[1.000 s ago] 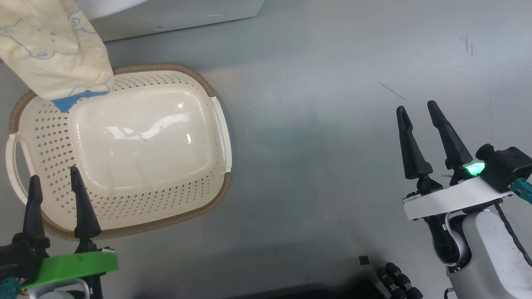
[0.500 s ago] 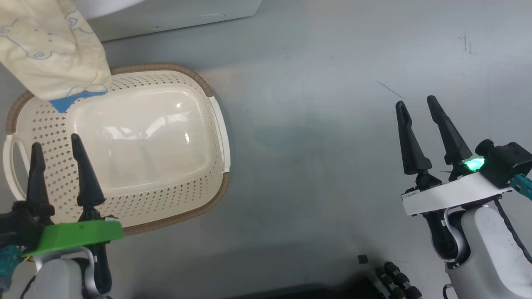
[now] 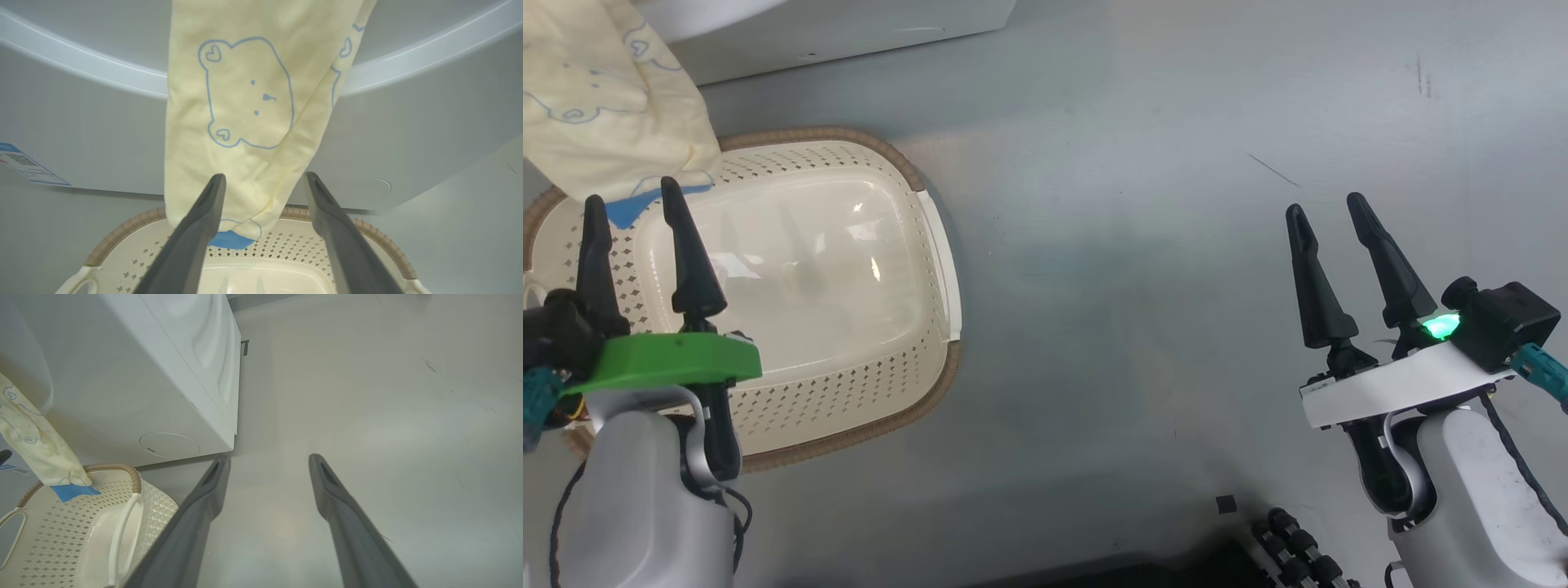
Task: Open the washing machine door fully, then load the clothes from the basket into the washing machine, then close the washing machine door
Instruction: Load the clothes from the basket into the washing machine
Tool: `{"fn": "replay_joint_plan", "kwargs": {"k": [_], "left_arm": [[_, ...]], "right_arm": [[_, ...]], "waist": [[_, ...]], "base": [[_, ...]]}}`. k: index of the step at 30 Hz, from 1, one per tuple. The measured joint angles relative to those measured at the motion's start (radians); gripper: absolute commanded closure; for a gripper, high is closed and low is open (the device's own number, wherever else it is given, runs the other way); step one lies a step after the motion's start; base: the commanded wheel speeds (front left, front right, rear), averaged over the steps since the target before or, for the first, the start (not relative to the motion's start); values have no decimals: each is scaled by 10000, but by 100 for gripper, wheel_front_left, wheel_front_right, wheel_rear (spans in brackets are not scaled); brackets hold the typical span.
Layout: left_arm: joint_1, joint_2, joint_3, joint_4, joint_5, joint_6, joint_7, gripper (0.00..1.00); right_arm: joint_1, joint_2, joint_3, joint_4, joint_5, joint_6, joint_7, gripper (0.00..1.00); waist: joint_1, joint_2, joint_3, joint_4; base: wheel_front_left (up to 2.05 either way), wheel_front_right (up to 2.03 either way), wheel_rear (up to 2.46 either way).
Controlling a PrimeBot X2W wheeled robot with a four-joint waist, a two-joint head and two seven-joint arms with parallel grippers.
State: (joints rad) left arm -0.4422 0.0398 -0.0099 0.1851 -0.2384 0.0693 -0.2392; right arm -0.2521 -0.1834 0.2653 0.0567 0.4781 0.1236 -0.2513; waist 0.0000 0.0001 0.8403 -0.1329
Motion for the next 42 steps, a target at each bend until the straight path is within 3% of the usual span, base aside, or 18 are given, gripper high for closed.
{"fn": "replay_joint_plan", "kwargs": {"k": [13,20,33,34,35,36,42], "left_arm": [[-1970,660,282,1622,-82,-63,1166,0],[-2804,675,445,2130,-412,-244,1563,0],[-3452,899,573,2878,-729,-708,1319,2],[-3494,901,564,2959,-727,-721,1269,41],[-3494,901,564,2959,-727,-721,1269,64],[-3516,905,527,3026,-727,-792,1202,100],[-3566,865,405,3363,-725,-1020,648,100]], "right_arm": [[-82,33,134,-21,75,0,0,0],[-177,35,127,-50,81,0,0,0],[-186,59,84,-48,165,0,0,0],[-188,73,84,-46,165,0,0,0],[-188,73,84,-46,165,0,0,0],[-192,90,86,-46,165,0,0,0],[-225,115,2,10,165,0,0,0]], "waist": [[1,0,257,-205],[1,0,521,-327],[1,0,767,-457],[1,0,769,-458],[1,0,769,-458],[1,0,769,-459],[1,0,614,-423]], "base": [[0,0,0],[0,0,0],[0,0,0],[0,0,0],[0,0,0],[0,0,0],[0,0,0]]}}
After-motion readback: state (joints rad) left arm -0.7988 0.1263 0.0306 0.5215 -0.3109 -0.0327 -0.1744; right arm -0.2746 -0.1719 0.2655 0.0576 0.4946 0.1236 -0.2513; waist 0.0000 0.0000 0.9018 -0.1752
